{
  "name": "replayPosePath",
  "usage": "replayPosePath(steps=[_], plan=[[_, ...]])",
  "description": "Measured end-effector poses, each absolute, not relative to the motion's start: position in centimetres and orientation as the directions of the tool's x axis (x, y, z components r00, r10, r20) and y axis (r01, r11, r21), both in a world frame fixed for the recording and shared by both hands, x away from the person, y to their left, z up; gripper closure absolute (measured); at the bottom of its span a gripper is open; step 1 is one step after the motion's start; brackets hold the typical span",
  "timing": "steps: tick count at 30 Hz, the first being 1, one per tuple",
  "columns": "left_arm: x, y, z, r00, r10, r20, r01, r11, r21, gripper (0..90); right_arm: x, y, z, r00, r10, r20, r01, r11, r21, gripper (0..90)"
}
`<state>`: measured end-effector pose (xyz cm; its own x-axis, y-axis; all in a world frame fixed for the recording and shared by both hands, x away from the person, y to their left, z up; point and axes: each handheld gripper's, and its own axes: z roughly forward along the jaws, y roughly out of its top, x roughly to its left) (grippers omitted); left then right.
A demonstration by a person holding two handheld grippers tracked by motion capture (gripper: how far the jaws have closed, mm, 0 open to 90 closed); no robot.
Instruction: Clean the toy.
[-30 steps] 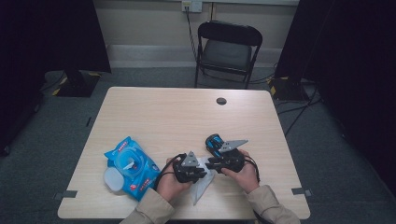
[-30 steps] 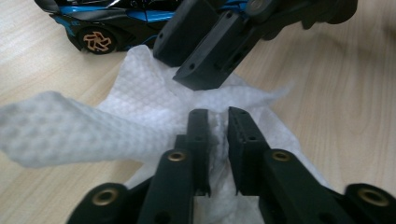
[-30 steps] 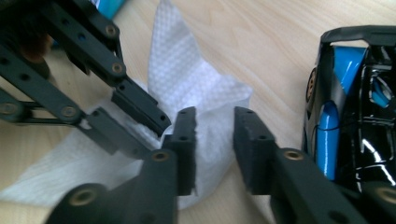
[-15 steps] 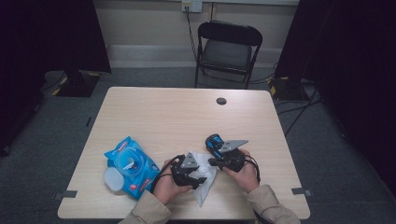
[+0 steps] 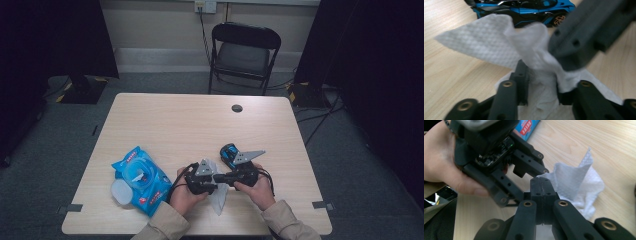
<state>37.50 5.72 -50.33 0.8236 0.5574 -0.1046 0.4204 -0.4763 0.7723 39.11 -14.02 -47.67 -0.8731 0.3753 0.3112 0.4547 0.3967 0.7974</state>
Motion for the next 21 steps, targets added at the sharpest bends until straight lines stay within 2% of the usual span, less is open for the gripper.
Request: replayPosePath(steps=[2, 6, 9, 12, 15, 19, 21], plan=[[37.5, 5.7, -50.3, 0.823, 0.556, -0.112, 0.423, -0.470, 0.775, 81.0, 39.2, -14.0, -47.7, -0.868, 0.380, 0.320, 0.462, 0.383, 0.800, 90.0], [37.5, 5.9, -50.3, 0.815, 0.567, -0.117, 0.433, -0.463, 0.774, 85.8, 39.3, -14.2, -47.5, -0.871, 0.392, 0.296, 0.445, 0.377, 0.812, 86.4], [37.6, 6.3, -50.3, 0.806, 0.579, -0.124, 0.444, -0.452, 0.774, 86.1, 39.4, -14.6, -46.9, -0.865, 0.442, 0.239, 0.418, 0.369, 0.830, 60.2], [37.6, 6.6, -50.4, 0.799, 0.587, -0.132, 0.453, -0.443, 0.774, 86.1, 40.0, -15.6, -46.4, -0.835, 0.501, 0.226, 0.422, 0.320, 0.848, 44.5], [37.7, 6.9, -50.4, 0.794, 0.593, -0.134, 0.457, -0.438, 0.774, 86.1, 41.0, -16.6, -46.1, -0.798, 0.580, 0.162, 0.410, 0.326, 0.852, 31.5], [37.7, 7.1, -50.4, 0.791, 0.595, -0.140, 0.464, -0.435, 0.772, 85.9, 42.7, -17.4, -46.6, -0.742, 0.663, 0.096, 0.433, 0.366, 0.824, 22.2], [37.7, 7.2, -50.4, 0.789, 0.596, -0.145, 0.468, -0.431, 0.771, 86.0, 43.5, -17.5, -47.0, -0.727, 0.685, 0.047, 0.435, 0.407, 0.803, 22.9]])
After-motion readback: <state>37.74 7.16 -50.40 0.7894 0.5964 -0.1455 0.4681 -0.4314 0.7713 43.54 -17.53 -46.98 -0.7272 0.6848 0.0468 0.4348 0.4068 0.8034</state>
